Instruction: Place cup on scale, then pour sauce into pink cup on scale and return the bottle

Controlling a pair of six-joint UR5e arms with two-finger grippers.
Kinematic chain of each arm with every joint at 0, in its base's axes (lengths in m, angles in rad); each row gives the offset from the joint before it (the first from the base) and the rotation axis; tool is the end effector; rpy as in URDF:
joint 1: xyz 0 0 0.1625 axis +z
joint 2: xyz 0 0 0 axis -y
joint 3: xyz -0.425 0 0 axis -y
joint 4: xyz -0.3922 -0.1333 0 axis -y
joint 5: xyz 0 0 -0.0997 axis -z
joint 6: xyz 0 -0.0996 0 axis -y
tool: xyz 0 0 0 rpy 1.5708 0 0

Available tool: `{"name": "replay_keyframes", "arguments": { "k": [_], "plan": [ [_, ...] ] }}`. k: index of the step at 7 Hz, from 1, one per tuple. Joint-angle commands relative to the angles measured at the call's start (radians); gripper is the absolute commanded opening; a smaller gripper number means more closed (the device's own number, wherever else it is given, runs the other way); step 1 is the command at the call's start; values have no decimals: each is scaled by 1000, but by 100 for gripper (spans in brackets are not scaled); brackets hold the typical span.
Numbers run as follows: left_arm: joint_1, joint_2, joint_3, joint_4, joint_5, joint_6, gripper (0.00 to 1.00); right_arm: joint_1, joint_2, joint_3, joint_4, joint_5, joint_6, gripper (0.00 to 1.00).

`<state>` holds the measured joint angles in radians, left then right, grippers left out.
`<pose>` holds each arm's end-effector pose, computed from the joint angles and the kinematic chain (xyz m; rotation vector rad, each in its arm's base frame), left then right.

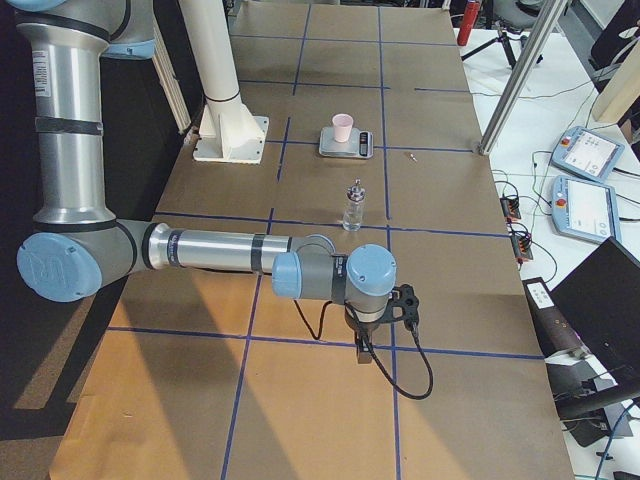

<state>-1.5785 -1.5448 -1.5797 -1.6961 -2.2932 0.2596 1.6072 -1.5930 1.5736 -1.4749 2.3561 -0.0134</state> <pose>-0.0712 -0.4877 0.6576 0.1994 0.7038 0.2797 0.0806 -0.4849 0.6576 0.0920 -0.7828 -0.0082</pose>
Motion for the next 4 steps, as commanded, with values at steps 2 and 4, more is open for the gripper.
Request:
{"name": "replay_keyframes", "arguments": {
  "k": [2, 4],
  "plan": [
    [-26, 2, -20, 55, -14, -2, 100, -1, -8, -10, 10, 5, 12, 100],
    [-29, -4, -74, 125, -12, -7, 100, -9, 2, 8, 8, 11, 35, 100]
  ]
}}
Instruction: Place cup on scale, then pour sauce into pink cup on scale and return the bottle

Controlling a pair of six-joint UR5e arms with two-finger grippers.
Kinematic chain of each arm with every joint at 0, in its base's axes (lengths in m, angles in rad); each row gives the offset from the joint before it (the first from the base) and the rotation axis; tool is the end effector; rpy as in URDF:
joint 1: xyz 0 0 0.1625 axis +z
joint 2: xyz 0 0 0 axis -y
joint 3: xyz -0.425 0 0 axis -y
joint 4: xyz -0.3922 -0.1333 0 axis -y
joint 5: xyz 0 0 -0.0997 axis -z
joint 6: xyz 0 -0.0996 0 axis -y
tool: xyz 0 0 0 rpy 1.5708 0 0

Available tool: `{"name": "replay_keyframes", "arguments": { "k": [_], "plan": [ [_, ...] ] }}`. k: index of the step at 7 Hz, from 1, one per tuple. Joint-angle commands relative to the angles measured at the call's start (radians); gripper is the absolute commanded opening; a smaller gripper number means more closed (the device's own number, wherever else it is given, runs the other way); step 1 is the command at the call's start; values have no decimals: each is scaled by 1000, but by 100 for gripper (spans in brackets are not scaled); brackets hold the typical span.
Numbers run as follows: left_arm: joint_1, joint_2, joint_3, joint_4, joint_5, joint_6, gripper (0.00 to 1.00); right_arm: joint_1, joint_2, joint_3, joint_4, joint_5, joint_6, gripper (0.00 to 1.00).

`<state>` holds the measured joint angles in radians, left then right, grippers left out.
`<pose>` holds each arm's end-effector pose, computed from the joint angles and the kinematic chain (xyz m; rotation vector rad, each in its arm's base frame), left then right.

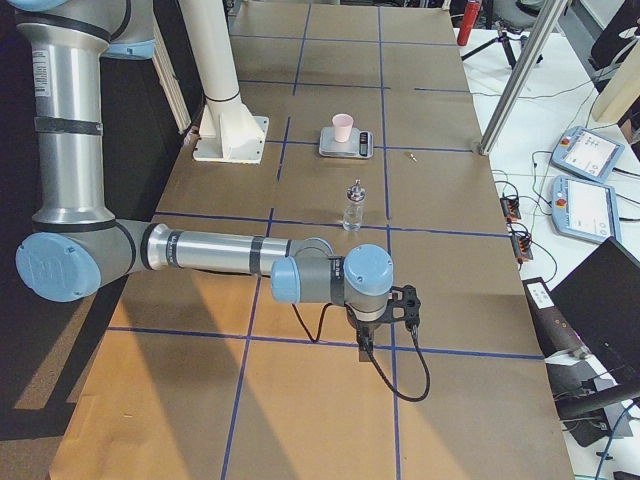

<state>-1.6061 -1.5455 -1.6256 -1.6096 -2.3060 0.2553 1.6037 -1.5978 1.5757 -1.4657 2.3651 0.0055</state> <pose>-0.0836 -0.4831 0.6427 0.1713 0.7195 0.2350 0.0782 -0.4835 0.6573 0.0895 -0.7926 0.0034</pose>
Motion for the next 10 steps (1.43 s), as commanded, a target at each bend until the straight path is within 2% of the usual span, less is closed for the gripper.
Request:
{"name": "replay_keyframes", "arguments": {
  "k": [1, 4, 6, 10],
  "plan": [
    [-3, -5, -30, 39, 0, -5, 100, -36, 9, 18, 2, 3, 109, 100],
    [-3, -10, -28, 40, -1, -11, 100, -68, 9, 52, 1, -1, 166, 100],
    [-3, -11, -28, 37, -4, -185, 100, -68, 7, 50, 2, -1, 165, 100],
    [-3, -13, -28, 37, -4, -195, 100, -68, 6, 50, 2, -1, 165, 100]
  ]
}}
